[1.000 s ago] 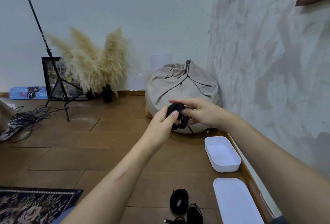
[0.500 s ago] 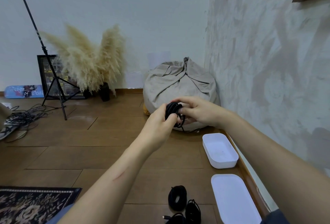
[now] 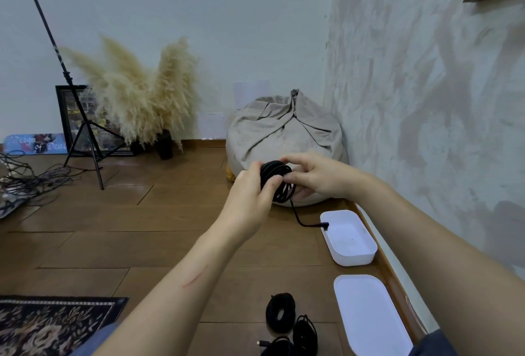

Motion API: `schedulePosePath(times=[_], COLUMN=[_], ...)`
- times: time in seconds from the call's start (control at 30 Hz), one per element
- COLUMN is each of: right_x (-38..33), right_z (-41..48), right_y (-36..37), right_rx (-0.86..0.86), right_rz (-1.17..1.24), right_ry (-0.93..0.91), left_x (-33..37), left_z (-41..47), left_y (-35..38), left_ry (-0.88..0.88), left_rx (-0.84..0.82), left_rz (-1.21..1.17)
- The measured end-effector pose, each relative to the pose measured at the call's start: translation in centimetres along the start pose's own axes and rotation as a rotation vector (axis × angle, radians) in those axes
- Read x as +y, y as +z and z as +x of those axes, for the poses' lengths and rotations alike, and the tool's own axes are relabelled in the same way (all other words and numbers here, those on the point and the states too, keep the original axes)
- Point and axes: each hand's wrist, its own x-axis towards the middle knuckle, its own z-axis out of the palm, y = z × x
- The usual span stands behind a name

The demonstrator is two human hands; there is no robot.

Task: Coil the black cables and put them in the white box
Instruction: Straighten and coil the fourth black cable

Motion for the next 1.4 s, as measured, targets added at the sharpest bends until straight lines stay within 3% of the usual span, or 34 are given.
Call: schedulePosePath(times=[0.27,0.63,0.97,1.13,1.4], right_x=[1.7,1.4,6.5,11.5,11.1], right_z=[0.2,0.7,2.1,2.0,2.3], right_y=[0.1,1.1,4.3,6.8,6.9], right_rx=[0.034,0.008,0.058,-0.068,0.122], right_rz=[0.013,0.118,0.091,-0.377,0.117], right_ry=[0.013,-0.054,0.217,0.319,0.248], left_x=[-0.2,-0.1,-3.1,-6.5,-8.9], left_z=[-0.5,-1.3,-1.1,-1.1,-1.6], left_y=[0.8,0.4,1.1,2.4,3.9], left_ry=[-0.037,-0.139,-0.136,-0.264,-0.332], left_rx=[-0.032,-0.055,-0.01,-0.032,-0.086], left_rz=[0.14,-0.33,0.248,0.354,0.406])
